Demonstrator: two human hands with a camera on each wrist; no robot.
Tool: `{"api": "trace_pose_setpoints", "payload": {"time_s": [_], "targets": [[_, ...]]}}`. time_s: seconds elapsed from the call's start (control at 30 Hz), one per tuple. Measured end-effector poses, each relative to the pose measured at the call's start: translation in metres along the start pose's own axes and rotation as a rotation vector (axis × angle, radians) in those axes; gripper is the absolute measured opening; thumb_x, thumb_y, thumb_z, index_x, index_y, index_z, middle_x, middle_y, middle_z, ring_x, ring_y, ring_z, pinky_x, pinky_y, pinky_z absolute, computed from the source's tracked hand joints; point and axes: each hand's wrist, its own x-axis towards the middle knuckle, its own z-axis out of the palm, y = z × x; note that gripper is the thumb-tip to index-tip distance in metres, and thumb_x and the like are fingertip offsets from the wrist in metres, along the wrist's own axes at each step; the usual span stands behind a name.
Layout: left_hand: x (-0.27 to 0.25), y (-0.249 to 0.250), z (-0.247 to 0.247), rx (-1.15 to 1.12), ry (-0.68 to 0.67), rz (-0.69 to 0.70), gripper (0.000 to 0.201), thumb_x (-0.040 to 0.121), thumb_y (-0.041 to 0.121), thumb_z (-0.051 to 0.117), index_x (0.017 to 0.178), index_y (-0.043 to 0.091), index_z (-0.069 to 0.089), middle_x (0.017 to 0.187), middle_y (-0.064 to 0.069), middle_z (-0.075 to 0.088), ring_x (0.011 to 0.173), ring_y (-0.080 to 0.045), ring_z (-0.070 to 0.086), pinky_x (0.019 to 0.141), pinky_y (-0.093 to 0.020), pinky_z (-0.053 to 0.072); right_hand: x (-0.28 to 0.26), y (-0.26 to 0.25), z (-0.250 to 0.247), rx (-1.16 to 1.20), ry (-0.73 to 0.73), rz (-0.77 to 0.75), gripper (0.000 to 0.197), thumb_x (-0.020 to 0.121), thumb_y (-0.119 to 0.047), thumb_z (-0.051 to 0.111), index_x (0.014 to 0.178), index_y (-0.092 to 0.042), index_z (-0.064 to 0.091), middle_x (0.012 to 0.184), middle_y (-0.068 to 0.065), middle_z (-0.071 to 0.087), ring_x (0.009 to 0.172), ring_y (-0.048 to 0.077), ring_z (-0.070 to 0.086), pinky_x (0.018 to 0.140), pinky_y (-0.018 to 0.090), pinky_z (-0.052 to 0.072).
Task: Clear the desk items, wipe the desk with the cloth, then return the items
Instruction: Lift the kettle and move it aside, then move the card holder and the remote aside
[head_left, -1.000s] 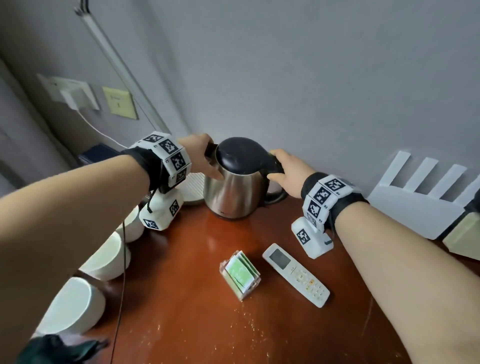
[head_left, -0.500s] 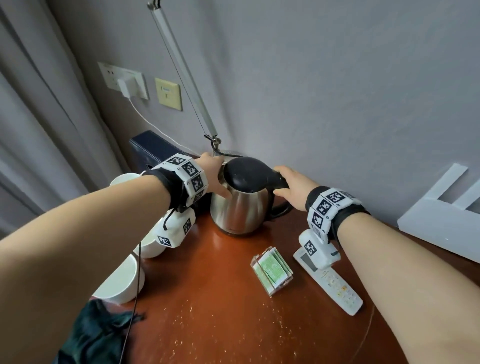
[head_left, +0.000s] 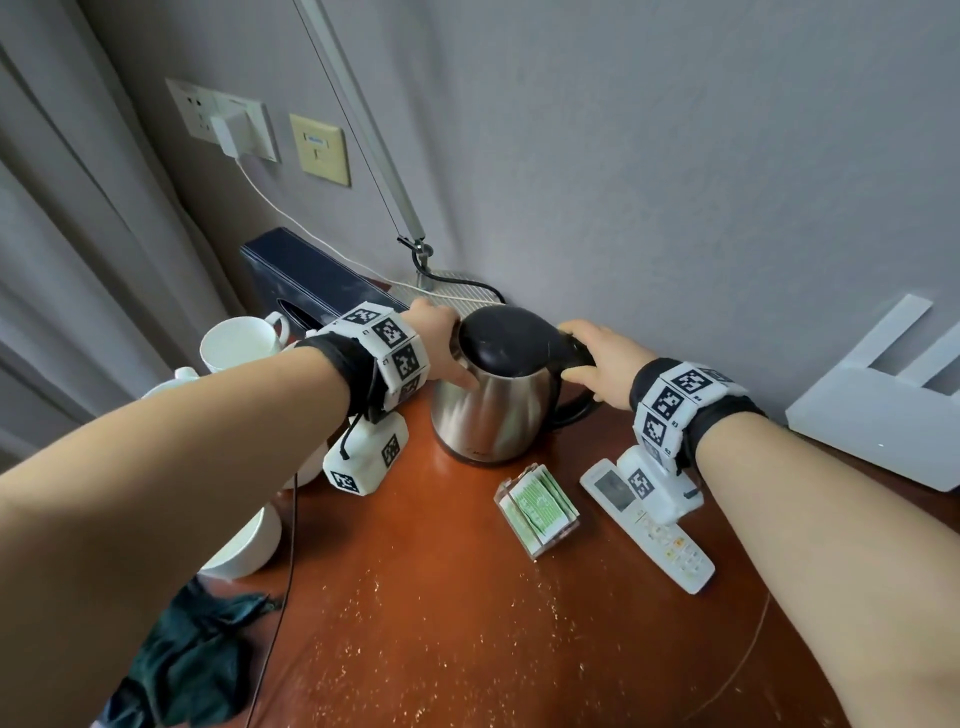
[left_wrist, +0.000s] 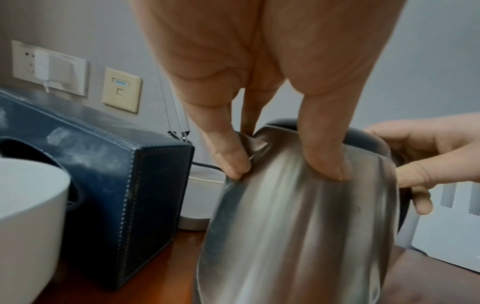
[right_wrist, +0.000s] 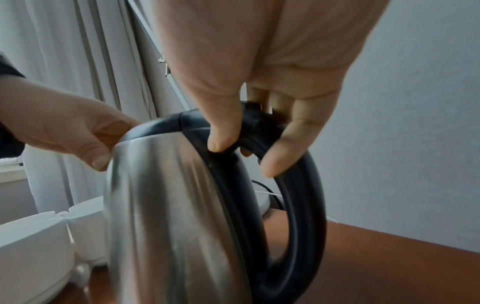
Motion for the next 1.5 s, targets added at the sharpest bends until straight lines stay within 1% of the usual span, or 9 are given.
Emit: {"api": "trace_pose_setpoints", "payload": {"time_s": [0.3, 0.47, 0.53, 0.6, 0.77, 0.9, 1.13, 1.37, 1.5], "targets": [[-0.017, 0.002, 0.014, -0.122, 0.148, 0.005, 0.090, 0.074, 0.040, 0.074, 0.145, 0.018, 0.024, 0.143, -0.011, 0.027, 0.124, -0.034, 0.044, 0.102, -0.041, 0.040, -0.010, 0.010, 0.006, -0.068, 0.070, 0.009, 0.062, 0.092, -0.021, 0.054, 0.146, -0.023, 0.024, 0.144, 0.011, 0.034, 0.125, 0.029, 0.046, 0.103, 0.035, 0.037], [-0.051, 0.031, 0.033, 0.165, 0.383, 0.201, 0.078, 0.082, 0.042, 0.059, 0.146, 0.022, 0.019, 0.146, -0.009, 0.022, 0.131, -0.030, 0.031, 0.105, -0.038, 0.031, -0.041, 0.053, 0.014, -0.134, 0.010, 0.187, 0.063, 0.093, -0.032, 0.052, 0.147, -0.023, 0.021, 0.146, 0.011, 0.031, 0.125, 0.030, 0.048, 0.102, 0.040, 0.042], [-0.061, 0.052, 0.044, 0.197, 0.341, 0.328, 0.074, 0.083, 0.045, 0.056, 0.144, 0.023, 0.021, 0.144, -0.006, 0.026, 0.128, -0.027, 0.033, 0.103, -0.036, 0.032, -0.054, 0.070, 0.022, -0.185, -0.085, 0.274, 0.061, 0.092, -0.038, 0.052, 0.145, -0.023, 0.026, 0.144, 0.010, 0.035, 0.124, 0.028, 0.048, 0.103, 0.039, 0.041], [-0.066, 0.067, 0.062, 0.226, 0.193, 0.390, 0.074, 0.083, 0.051, 0.056, 0.144, 0.024, 0.022, 0.141, -0.005, 0.027, 0.127, -0.026, 0.033, 0.104, -0.036, 0.033, -0.068, 0.083, 0.034, -0.210, -0.152, 0.331, 0.060, 0.091, -0.042, 0.053, 0.143, -0.022, 0.031, 0.140, 0.009, 0.039, 0.122, 0.026, 0.050, 0.102, 0.036, 0.042], [-0.062, 0.073, 0.116, 0.248, -0.072, 0.255, 0.085, 0.077, 0.062, 0.059, 0.145, 0.027, 0.020, 0.139, -0.003, 0.031, 0.126, -0.025, 0.036, 0.101, -0.040, 0.041, -0.092, 0.095, 0.065, -0.220, -0.236, 0.409, 0.068, 0.084, -0.045, 0.060, 0.142, -0.023, 0.031, 0.138, 0.009, 0.039, 0.122, 0.027, 0.048, 0.100, 0.037, 0.043], [-0.059, 0.078, 0.141, 0.236, -0.159, 0.177, 0.096, 0.073, 0.062, 0.065, 0.147, 0.031, 0.011, 0.145, -0.004, 0.025, 0.130, -0.027, 0.034, 0.099, -0.043, 0.043, -0.102, 0.098, 0.087, -0.229, -0.285, 0.451, 0.076, 0.076, -0.046, 0.069, 0.138, -0.024, 0.031, 0.131, 0.007, 0.041, 0.115, 0.028, 0.051, 0.094, 0.039, 0.046], [-0.053, 0.084, 0.153, 0.186, -0.144, 0.142, 0.082, 0.075, 0.030, 0.069, 0.140, 0.034, 0.020, 0.133, -0.006, 0.026, 0.120, -0.026, 0.036, 0.091, -0.040, 0.049, -0.113, 0.104, 0.106, -0.246, -0.177, 0.497, 0.066, 0.084, -0.033, 0.065, 0.137, -0.021, 0.029, 0.131, 0.007, 0.042, 0.120, 0.026, 0.045, 0.093, 0.040, 0.044], [-0.084, 0.054, 0.124, 0.195, 0.026, 0.120, 0.063, 0.080, 0.048, 0.058, 0.133, 0.031, 0.028, 0.126, -0.005, 0.033, 0.114, -0.027, 0.041, 0.088, -0.041, 0.049, -0.136, 0.093, 0.085, -0.247, -0.111, 0.448, 0.054, 0.085, -0.032, 0.064, 0.129, -0.015, 0.039, 0.128, 0.008, 0.045, 0.111, 0.026, 0.052, 0.085, 0.036, 0.046], [-0.117, 0.022, 0.095, 0.270, 0.076, 0.061, 0.078, 0.071, 0.034, 0.070, 0.136, 0.028, 0.028, 0.131, -0.005, 0.033, 0.114, -0.026, 0.043, 0.086, -0.039, 0.049, -0.150, 0.069, 0.067, -0.300, -0.057, 0.325, 0.057, 0.084, -0.033, 0.064, 0.133, -0.017, 0.038, 0.128, 0.006, 0.044, 0.111, 0.025, 0.052, 0.081, 0.035, 0.045]]}}
